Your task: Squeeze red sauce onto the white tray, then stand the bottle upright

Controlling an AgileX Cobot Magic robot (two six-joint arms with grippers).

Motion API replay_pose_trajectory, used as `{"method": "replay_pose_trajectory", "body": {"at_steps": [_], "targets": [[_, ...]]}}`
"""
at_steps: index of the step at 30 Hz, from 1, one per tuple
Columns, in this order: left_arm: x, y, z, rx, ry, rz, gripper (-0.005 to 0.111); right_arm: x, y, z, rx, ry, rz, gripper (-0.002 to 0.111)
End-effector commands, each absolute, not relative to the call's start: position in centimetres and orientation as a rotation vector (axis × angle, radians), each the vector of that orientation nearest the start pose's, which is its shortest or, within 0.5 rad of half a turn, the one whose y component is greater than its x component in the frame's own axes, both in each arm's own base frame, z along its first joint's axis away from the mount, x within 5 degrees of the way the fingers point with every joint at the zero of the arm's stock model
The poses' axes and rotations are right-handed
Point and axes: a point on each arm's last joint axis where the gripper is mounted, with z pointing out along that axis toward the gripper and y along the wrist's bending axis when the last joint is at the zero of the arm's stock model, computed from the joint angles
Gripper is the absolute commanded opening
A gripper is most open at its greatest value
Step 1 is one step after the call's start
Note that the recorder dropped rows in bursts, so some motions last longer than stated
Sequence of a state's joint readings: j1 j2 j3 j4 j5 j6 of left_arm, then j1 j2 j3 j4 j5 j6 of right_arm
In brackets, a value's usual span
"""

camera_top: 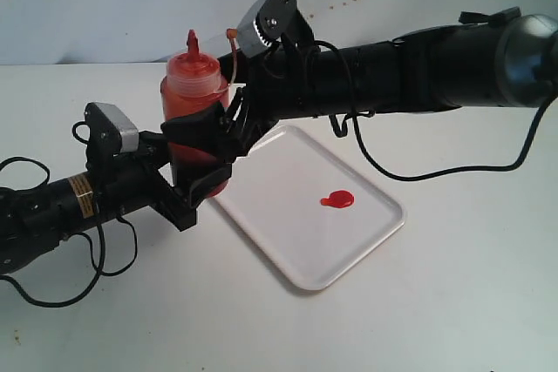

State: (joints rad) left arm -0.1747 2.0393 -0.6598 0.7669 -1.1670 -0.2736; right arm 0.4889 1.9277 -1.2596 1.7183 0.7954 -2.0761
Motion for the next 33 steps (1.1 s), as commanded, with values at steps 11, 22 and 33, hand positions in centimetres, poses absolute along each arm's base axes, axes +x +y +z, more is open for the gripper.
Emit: {"method": "replay_pose_trajectory", "body": {"at_steps": [11, 22, 33], "targets": [[30.7, -11.4, 11.3, 0.658, 1.63, -0.738, 0.0, 32.8, 26.4, 22.7, -1.236, 1.559, 0.894, 0.076], [29.9, -8.2, 11.0, 0.517, 1.702, -0.654, 0.0, 32.7, 26.4, 22.7, -1.233, 1.56, 0.906, 0.081], [25.7, -5.2, 12.4, 0.526, 1.731, -0.588, 0.0, 32.8, 25.4, 23.7, -1.259, 1.527, 0.881, 0.081]]}}
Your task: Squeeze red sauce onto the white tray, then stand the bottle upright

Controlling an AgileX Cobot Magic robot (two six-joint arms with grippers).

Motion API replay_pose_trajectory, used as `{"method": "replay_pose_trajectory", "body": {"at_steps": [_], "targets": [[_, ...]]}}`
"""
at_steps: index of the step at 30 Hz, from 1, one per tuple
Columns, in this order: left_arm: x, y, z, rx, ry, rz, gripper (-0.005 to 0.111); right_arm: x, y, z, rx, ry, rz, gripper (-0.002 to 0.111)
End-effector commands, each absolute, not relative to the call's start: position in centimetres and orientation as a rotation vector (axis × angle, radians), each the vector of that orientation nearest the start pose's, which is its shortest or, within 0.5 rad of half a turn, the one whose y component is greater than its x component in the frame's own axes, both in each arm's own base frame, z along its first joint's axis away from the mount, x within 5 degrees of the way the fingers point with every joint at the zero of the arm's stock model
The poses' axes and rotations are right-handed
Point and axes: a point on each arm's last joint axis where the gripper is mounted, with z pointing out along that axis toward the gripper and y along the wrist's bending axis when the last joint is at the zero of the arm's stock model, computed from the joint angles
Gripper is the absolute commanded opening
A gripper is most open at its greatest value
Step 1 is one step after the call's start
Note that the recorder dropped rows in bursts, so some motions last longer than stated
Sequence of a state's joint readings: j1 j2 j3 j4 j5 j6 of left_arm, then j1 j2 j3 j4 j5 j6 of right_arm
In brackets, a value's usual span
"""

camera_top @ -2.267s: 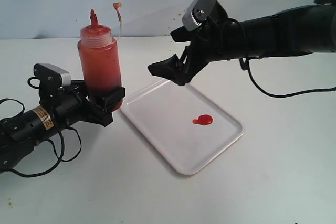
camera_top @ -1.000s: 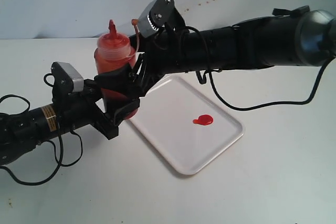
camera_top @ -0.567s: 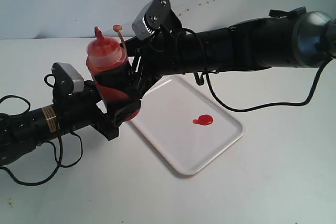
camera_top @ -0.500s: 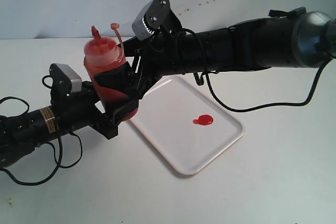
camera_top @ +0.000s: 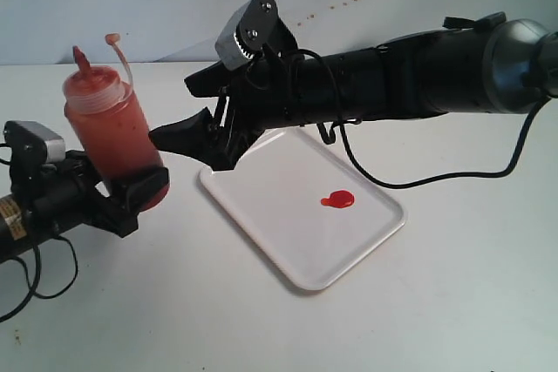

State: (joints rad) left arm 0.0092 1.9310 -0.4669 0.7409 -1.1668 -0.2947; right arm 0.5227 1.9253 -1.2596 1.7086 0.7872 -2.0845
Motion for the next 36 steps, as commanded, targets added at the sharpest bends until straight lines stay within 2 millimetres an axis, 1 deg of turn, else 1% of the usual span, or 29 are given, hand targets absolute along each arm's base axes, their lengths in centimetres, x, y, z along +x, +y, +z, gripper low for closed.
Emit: {"method": "replay_pose_trajectory", "body": {"at_steps": [1, 4, 8, 10, 12, 14, 15, 17, 20, 21, 22, 25, 29, 34, 36], "targets": [[25.1, -5.2, 12.6, 0.541, 1.727, -0.575, 0.0, 32.8, 25.2, 23.9, -1.268, 1.523, 0.872, 0.081], [23.1, -5.1, 12.9, 0.539, 1.736, -0.538, 0.0, 33.0, 24.4, 24.4, -1.278, 1.53, 0.847, 0.081], [20.4, -5.2, 13.0, 0.559, 1.759, -0.532, 0.0, 33.9, 22.8, 25.1, -1.223, 1.552, 0.827, 0.081], [19.2, -5.2, 12.8, 0.578, 1.777, -0.534, 0.0, 34.3, 22.0, 25.4, -1.199, 1.561, 0.813, 0.079], [18.0, -5.2, 12.5, 0.576, 1.805, -0.522, 0.0, 34.8, 21.1, 25.6, -1.174, 1.57, 0.795, 0.074], [17.3, -5.2, 12.2, 0.57, 1.83, -0.531, 0.0, 35.3, 20.3, 25.7, -1.149, 1.578, 0.782, 0.064], [17.0, -5.3, 12.1, 0.576, 1.837, -0.545, 0.0, 35.6, 19.8, 25.8, -1.121, 1.584, 0.782, 0.057], [16.4, -5.4, 12.0, 0.591, 1.848, -0.569, 0.0, 36.1, 19.1, 26.0, -1.058, 1.595, 0.783, 0.04], [15.6, -5.7, 11.8, 0.632, 1.857, -0.608, 0.0, 36.6, 18.3, 26.1, -0.998, 1.623, 0.795, 0.009], [15.4, -5.8, 11.7, 0.642, 1.86, -0.619, 0.0, 36.7, 18.1, 26.1, -0.992, 1.626, 0.79, 0.0], [15.2, -5.8, 11.7, 0.643, 1.865, -0.623, 0.0, 36.9, 17.7, 26.0, -0.974, 1.639, 0.78, 0.0], [15.0, -5.8, 11.6, 0.645, 1.869, -0.623, 0.0, 37.2, 17.5, 25.9, -0.951, 1.662, 0.752, 0.0], [15.6, -5.9, 11.6, 0.671, 1.855, -0.63, 0.0, 37.2, 17.5, 26.0, -0.946, 1.661, 0.756, 0.0], [17.0, -6.1, 10.1, 0.686, 1.901, -0.694, 0.0, 37.2, 17.5, 26.0, -0.947, 1.66, 0.758, 0.0], [18.1, -6.2, 9.9, 0.692, 1.887, -0.703, 0.0, 37.2, 17.5, 26.0, -0.945, 1.659, 0.761, 0.0]]}}
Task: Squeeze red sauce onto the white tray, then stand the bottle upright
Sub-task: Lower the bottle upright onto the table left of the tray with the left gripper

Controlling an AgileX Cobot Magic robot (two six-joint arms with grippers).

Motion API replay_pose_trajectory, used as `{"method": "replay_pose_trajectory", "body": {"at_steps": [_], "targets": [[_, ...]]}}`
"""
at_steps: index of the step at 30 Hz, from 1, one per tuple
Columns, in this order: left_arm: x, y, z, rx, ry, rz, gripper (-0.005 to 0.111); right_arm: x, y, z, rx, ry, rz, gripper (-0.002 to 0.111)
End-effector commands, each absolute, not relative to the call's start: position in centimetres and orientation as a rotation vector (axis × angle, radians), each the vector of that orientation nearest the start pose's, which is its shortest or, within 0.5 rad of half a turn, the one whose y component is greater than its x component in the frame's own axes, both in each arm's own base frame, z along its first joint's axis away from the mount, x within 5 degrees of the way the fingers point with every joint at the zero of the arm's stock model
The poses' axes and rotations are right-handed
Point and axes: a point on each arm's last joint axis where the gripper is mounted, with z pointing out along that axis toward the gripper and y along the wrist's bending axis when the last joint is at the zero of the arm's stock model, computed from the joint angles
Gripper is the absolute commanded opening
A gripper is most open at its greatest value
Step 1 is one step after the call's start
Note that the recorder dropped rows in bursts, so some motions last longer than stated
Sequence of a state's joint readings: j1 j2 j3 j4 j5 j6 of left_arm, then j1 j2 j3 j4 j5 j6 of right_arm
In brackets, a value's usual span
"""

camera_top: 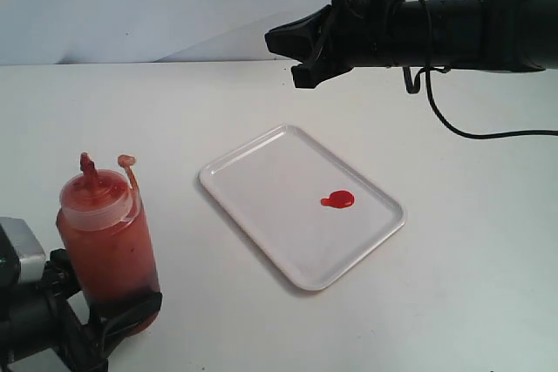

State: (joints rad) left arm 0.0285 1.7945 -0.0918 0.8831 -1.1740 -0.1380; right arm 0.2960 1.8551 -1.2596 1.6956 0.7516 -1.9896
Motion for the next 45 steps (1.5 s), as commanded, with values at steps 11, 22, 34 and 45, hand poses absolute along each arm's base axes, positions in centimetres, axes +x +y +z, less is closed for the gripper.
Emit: {"method": "replay_pose_trajectory", "body": {"at_steps": [11, 22, 34, 45], "targets": [[20.0, -7.0, 8.7, 0.879, 1.817, -0.815, 0.0, 37.1, 17.6, 26.1, -0.951, 1.649, 0.777, 0.0], [21.2, -6.7, 5.7, 0.934, 1.937, -0.812, 0.0, 37.1, 17.6, 26.1, -0.951, 1.649, 0.777, 0.0], [21.2, -6.8, 4.8, 0.982, 1.956, -0.841, 0.001, 37.1, 17.6, 26.1, -0.95, 1.65, 0.778, 0.0], [21.2, -6.8, 4.8, 0.988, 1.963, -0.838, 0.007, 37.1, 17.6, 26.1, -0.95, 1.65, 0.778, 0.0]]}}
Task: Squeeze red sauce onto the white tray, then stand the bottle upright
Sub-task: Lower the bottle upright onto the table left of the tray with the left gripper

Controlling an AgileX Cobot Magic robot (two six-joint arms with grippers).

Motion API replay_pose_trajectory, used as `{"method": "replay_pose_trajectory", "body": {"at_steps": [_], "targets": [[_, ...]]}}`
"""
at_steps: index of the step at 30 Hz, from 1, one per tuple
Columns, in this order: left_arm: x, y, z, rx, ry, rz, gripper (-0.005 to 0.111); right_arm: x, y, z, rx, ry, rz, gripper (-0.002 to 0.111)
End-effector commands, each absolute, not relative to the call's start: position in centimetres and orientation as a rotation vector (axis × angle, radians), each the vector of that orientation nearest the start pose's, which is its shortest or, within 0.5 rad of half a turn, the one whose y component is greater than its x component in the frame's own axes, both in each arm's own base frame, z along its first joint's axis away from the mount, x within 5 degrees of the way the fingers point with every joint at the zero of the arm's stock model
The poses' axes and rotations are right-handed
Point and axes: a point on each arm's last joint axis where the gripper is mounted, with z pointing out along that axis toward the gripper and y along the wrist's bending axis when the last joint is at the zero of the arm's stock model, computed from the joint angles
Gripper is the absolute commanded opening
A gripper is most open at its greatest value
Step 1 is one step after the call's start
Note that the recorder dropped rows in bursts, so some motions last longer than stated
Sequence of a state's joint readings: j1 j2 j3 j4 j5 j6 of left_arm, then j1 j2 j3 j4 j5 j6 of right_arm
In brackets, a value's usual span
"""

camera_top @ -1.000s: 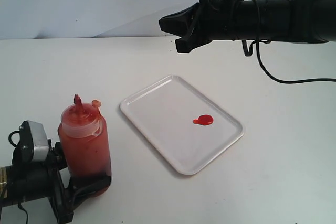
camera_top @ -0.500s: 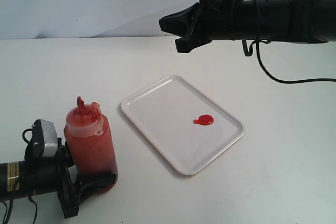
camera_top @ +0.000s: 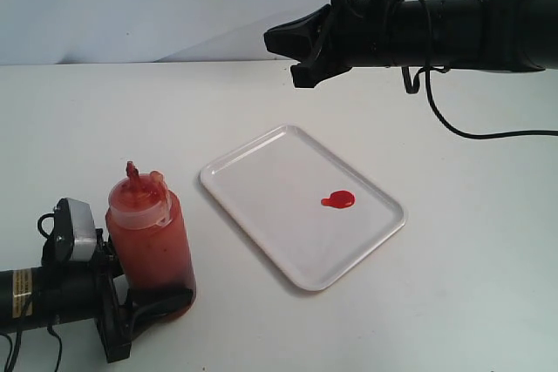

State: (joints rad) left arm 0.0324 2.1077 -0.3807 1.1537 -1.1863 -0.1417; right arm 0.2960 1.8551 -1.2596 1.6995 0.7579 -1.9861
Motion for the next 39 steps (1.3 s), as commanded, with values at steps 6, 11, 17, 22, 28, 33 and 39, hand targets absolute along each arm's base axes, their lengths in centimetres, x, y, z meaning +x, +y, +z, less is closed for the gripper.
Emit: {"method": "replay_pose_trajectory", "body": {"at_steps": [6, 11, 17, 22, 28, 33, 39], "targets": [[20.8, -6.7, 4.4, 1.052, 1.991, -0.836, 0.047, 37.1, 17.6, 26.1, -0.95, 1.65, 0.778, 0.0], [20.7, -6.5, 4.1, 1.074, 2.029, -0.813, 0.077, 37.1, 17.6, 26.1, -0.95, 1.65, 0.778, 0.0], [20.7, -6.5, 4.0, 1.076, 2.033, -0.81, 0.079, 37.1, 17.6, 26.1, -0.95, 1.65, 0.778, 0.0], [20.7, -6.5, 4.0, 1.076, 2.033, -0.81, 0.079, 37.1, 17.6, 26.1, -0.95, 1.65, 0.778, 0.0], [20.6, -6.5, 4.0, 1.089, 2.028, -0.817, 0.079, 37.1, 17.6, 26.1, -0.95, 1.65, 0.778, 0.0], [20.4, -6.6, 4.5, 1.16, 1.998, -0.82, 0.079, 37.1, 17.6, 26.1, -0.95, 1.65, 0.778, 0.0], [20.2, -6.5, 5.2, 1.268, 1.957, -0.79, 0.079, 37.1, 17.6, 26.1, -0.95, 1.65, 0.778, 0.0]]}}
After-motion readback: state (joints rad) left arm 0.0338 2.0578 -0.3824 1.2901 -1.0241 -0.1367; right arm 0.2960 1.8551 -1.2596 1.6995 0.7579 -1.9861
